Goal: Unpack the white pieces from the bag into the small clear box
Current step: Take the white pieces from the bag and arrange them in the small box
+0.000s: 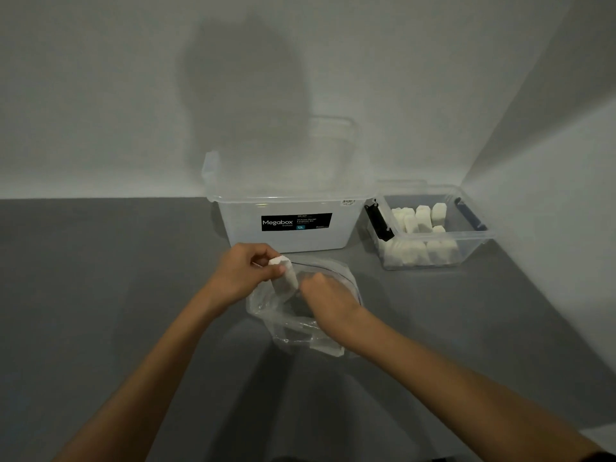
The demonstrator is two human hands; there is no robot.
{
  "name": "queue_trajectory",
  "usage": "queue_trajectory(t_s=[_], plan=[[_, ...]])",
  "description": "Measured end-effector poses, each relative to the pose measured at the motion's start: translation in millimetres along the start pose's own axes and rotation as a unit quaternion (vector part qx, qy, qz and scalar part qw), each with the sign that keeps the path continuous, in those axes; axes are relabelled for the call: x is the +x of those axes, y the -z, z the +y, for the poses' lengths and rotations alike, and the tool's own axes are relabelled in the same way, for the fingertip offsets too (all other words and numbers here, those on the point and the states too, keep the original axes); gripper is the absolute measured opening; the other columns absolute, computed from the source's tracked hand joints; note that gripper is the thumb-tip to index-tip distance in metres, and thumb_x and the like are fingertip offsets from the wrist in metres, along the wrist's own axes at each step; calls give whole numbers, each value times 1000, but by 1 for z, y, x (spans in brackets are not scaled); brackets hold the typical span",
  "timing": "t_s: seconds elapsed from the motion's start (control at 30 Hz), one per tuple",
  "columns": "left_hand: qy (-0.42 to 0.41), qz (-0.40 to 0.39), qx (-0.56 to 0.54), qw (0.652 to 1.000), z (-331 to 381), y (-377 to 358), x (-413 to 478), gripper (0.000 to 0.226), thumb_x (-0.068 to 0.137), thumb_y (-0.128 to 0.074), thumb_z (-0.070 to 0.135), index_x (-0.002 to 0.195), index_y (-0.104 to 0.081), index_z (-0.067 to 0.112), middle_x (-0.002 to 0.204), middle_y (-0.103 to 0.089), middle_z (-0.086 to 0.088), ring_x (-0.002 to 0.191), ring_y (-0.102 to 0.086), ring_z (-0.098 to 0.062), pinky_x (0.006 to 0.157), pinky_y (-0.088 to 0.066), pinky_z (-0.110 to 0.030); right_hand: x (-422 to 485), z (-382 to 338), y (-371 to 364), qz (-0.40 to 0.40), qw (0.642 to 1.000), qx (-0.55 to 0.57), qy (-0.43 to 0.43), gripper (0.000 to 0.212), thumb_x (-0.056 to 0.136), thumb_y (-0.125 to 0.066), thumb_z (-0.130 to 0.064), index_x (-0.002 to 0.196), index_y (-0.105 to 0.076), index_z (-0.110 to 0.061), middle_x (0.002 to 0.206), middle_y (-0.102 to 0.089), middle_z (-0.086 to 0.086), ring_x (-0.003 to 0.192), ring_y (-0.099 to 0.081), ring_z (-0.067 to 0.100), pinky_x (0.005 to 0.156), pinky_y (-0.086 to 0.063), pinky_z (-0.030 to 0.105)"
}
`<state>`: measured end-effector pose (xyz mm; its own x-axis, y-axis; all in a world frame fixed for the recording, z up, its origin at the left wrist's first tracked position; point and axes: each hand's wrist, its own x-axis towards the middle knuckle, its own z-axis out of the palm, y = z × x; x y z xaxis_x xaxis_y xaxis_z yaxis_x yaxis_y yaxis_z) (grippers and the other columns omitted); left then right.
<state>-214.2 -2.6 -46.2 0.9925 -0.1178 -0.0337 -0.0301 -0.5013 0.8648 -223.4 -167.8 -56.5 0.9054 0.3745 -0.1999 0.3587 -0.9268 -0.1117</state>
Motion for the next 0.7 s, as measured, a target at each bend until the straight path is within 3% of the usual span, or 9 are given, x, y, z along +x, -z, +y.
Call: queue_trajectory(t_s=[0.17, 0.23, 0.3, 0.37, 0.53, 0.7], plan=[[-5, 16, -31, 999, 20, 19, 5, 12, 83, -72, 17, 95, -71, 17, 80, -70, -9, 61, -61, -8, 51, -46, -12, -17, 18, 41, 34, 992, 120, 0, 15, 86, -50, 0, 86, -57, -12, 87, -55, 8, 80, -60, 26, 67, -51, 33], [-12, 6, -45, 999, 30, 22, 8, 12, 85, -70, 16, 96, -71, 15, 79, -71, -9, 60, -62, -4, 55, -50, -14, -21, 35, 64, 51, 982, 179, -7, 18, 85, -55, 0, 81, -61, -16, 80, -61, 4, 76, -66, 20, 69, -56, 30], [-18, -8, -59, 998, 42, 23, 12, 11, 86, -69, 15, 97, -71, 14, 78, -70, -10, 64, -64, -7, 61, -54, -16, -25, 51, 86, 65, 976, 208, -7, 24, 84, -59, 1, 76, -61, -21, 67, -65, -3, 62, -68, 8, 66, -55, 18], [-27, -21, -63, 997, 57, 22, 19, 8, 86, -68, 16, 94, -72, 14, 78, -71, -13, 68, -65, -13, 65, -56, -20, -27, 68, 106, 82, 976, 203, -8, 23, 83, -60, 0, 77, -65, -22, 60, -64, -10, 51, -63, -1, 56, -46, 6], [-105, -21, 26, 994, 104, 9, 40, 8, 86, -69, 26, 88, -75, 23, 81, -72, 5, 58, -59, 2, 53, -43, -8, -30, 123, 148, 160, 966, 197, -41, 17, 83, -68, -7, 78, -72, -23, 63, -66, -8, 52, -63, 6, 53, -52, 15], [-153, -18, 56, 986, 156, -15, 78, 9, 83, -72, 25, 90, -77, 24, 84, -73, 10, 60, -58, 7, 61, -44, -7, -28, 193, 177, 209, 962, 164, -64, 20, 86, -62, -3, 88, -74, -19, 65, -65, -3, 47, -59, 0, 50, -45, 5]])
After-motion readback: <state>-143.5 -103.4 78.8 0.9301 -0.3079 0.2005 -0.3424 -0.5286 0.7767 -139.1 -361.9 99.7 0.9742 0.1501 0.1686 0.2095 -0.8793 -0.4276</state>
